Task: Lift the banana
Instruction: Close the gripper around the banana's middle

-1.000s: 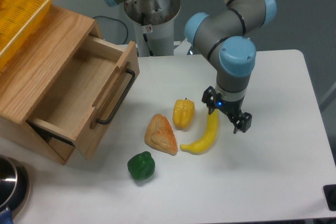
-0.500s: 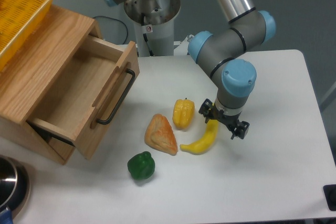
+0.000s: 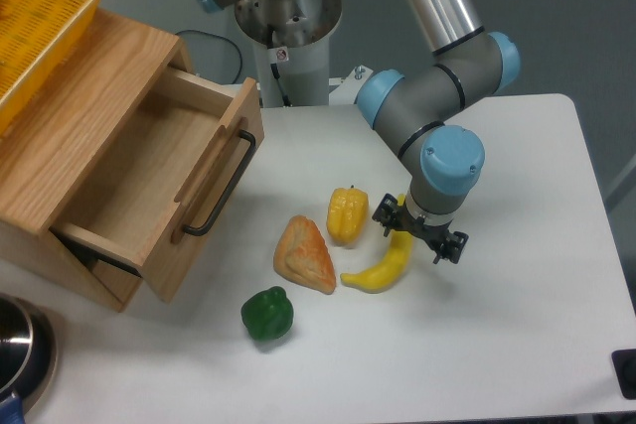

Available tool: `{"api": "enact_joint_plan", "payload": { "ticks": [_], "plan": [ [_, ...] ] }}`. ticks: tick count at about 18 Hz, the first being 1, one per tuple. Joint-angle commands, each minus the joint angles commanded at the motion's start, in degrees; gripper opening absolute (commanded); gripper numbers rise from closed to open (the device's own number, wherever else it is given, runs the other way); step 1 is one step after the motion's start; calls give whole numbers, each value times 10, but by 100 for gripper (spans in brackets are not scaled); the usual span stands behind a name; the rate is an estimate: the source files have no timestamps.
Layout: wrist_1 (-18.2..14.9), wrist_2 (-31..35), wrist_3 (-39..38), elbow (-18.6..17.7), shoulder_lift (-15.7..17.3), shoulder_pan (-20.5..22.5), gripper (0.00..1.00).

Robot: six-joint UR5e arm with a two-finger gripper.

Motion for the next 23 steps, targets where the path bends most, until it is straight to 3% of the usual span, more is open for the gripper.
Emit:
{"api": "enact_joint_plan", "payload": {
  "ticks": [12, 16, 21, 23],
  "plan": [
    [2, 31, 19, -33, 0, 8, 97],
    [1, 40, 39, -34, 2, 12, 76],
    [1, 40, 40, -33, 2, 13, 38],
    [1, 40, 54, -33, 3, 12, 29]
  ]
}}
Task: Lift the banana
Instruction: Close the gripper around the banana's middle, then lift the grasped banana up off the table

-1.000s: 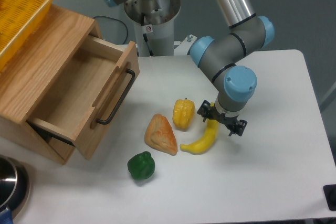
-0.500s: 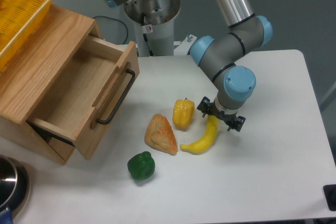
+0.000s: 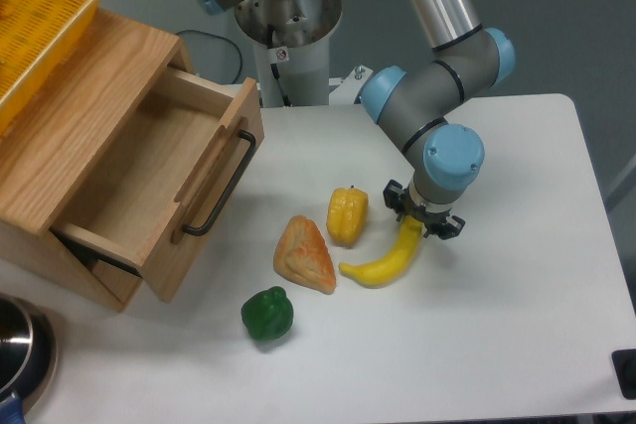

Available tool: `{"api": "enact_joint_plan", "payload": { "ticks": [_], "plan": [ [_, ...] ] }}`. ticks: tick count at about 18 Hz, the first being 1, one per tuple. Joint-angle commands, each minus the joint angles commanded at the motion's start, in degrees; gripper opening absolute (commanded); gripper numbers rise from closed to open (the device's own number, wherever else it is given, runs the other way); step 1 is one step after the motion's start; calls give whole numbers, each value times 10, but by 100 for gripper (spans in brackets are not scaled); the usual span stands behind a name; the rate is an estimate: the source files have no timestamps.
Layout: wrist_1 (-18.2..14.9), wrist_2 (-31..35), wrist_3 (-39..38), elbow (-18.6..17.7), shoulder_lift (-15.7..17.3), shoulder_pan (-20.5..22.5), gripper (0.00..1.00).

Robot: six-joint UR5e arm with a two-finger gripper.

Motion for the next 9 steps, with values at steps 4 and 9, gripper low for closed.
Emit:
{"api": "enact_joint_plan", "payload": {
  "ticks": [4, 9],
  "plan": [
    [0, 0, 12, 4, 3, 0, 17],
    [-4, -2, 7, 38, 21, 1, 17]
  ]
}}
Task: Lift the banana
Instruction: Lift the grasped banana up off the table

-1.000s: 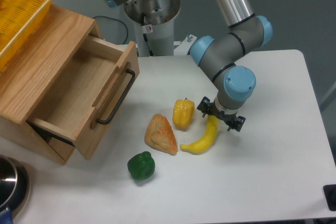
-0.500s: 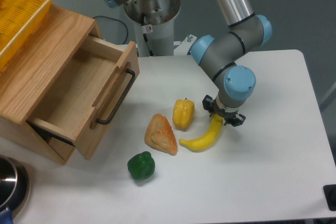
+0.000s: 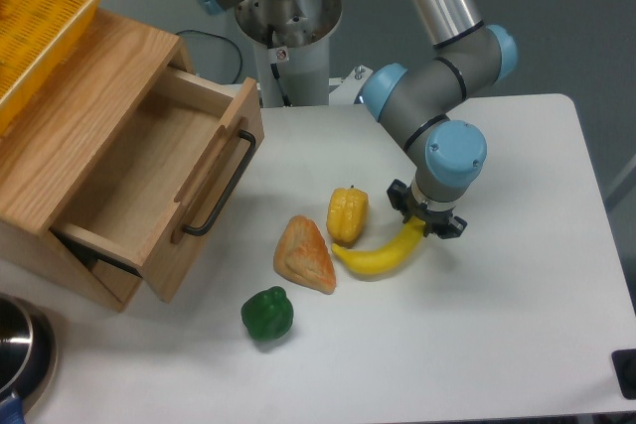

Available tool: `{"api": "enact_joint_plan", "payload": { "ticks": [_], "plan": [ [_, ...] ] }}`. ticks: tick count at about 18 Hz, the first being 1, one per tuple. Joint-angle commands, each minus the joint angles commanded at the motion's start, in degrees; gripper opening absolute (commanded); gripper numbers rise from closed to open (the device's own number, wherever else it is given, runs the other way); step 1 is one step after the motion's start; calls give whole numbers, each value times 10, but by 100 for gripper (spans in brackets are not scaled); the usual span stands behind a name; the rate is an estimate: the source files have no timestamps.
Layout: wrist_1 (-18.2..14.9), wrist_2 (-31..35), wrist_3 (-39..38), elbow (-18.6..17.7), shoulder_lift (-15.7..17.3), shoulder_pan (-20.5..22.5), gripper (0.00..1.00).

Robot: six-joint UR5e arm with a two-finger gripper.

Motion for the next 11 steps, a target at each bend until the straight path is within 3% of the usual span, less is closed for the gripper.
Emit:
{"api": "enact_joint_plan", "payload": {
  "ticks": [2, 6, 11],
  "plan": [
    [-10, 0, -2, 19, 12, 0, 17],
    [-67, -2, 0, 81, 19, -2, 17],
    [-109, -22, 5, 113, 26, -4, 17]
  ]
}}
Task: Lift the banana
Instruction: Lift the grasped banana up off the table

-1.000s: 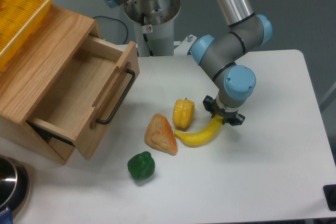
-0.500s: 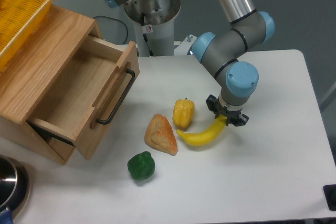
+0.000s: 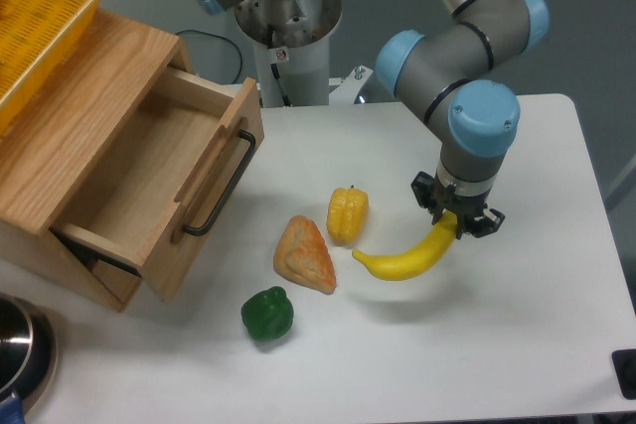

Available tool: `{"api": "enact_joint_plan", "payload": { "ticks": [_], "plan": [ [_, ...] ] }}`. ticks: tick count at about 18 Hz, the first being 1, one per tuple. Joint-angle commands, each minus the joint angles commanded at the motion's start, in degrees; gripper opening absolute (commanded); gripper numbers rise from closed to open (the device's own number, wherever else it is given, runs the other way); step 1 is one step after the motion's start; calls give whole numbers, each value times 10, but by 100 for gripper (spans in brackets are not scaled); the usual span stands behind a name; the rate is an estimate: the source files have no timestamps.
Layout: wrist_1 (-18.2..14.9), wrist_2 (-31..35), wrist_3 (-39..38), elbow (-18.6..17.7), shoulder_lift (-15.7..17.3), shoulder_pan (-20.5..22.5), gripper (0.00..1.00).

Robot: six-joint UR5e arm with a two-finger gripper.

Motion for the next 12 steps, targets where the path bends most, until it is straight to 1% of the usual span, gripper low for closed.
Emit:
{"api": "enact_joint_plan", "payload": {
  "ticks": [2, 4, 5, 8, 9, 12],
  "plan": [
    [-7, 2, 22, 1, 5, -2, 17],
    [-22, 2, 40, 8, 12, -2, 16],
    [-37, 3, 47, 17, 14, -3, 16],
    [-96, 4, 78, 51, 19, -2, 15],
    [-104, 5, 80, 55, 19, -2, 15],
    [-104, 5, 80, 55, 18, -3, 15]
  ]
}}
